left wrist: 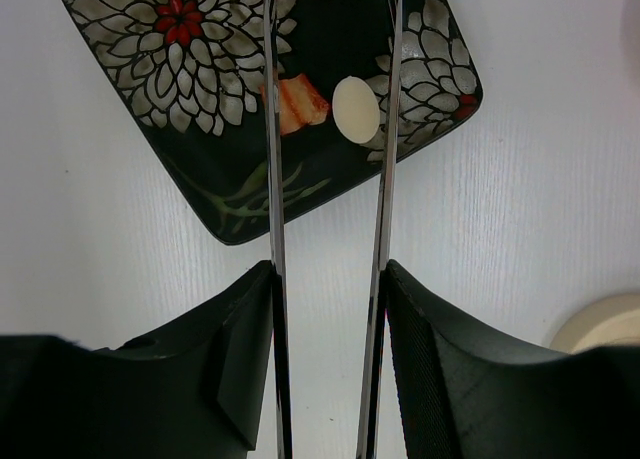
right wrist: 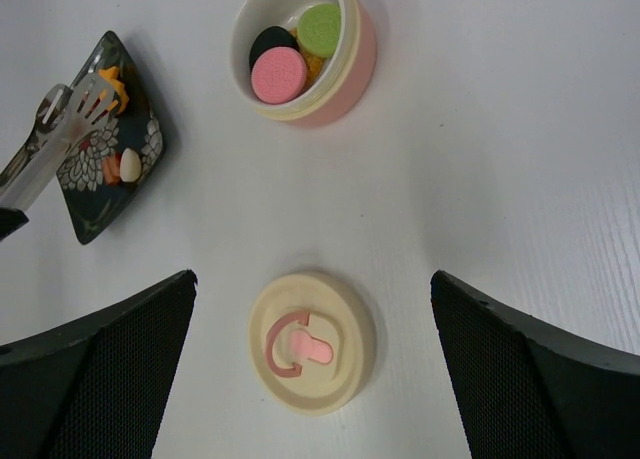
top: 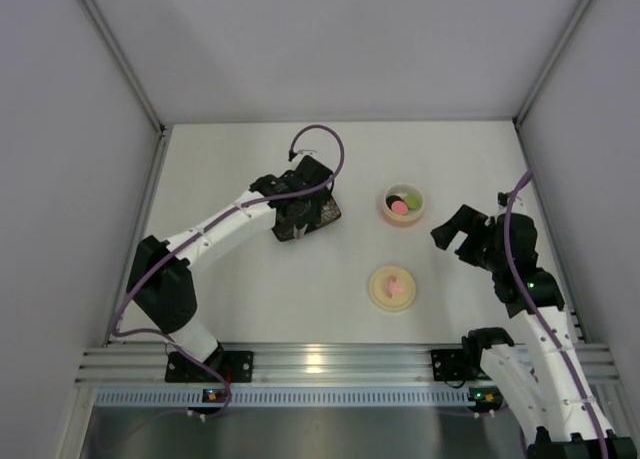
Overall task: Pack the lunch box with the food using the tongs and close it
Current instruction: Pick up the fake food from the plate.
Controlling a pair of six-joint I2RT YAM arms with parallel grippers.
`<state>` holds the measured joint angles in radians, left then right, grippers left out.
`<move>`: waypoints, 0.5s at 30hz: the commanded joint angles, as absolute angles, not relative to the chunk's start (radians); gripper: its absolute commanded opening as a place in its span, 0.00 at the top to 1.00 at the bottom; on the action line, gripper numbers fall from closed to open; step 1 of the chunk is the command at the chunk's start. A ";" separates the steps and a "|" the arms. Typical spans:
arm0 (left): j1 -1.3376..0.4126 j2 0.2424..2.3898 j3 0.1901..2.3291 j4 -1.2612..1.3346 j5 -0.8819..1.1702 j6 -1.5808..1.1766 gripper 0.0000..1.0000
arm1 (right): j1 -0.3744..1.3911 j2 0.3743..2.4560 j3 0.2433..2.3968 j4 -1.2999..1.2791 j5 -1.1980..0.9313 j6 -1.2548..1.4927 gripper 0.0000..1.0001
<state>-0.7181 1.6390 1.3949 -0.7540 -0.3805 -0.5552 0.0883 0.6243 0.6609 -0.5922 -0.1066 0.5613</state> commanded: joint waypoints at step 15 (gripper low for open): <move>-0.660 1.704 1.399 -0.658 -0.321 -0.545 0.49 | 0.072 0.632 0.660 -0.529 -0.107 0.555 0.01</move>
<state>-0.6685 1.7050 1.3911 -0.7078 -0.3290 -0.5480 0.0883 0.6292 0.6609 -0.5915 -0.1066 0.5610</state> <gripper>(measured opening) 0.513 0.993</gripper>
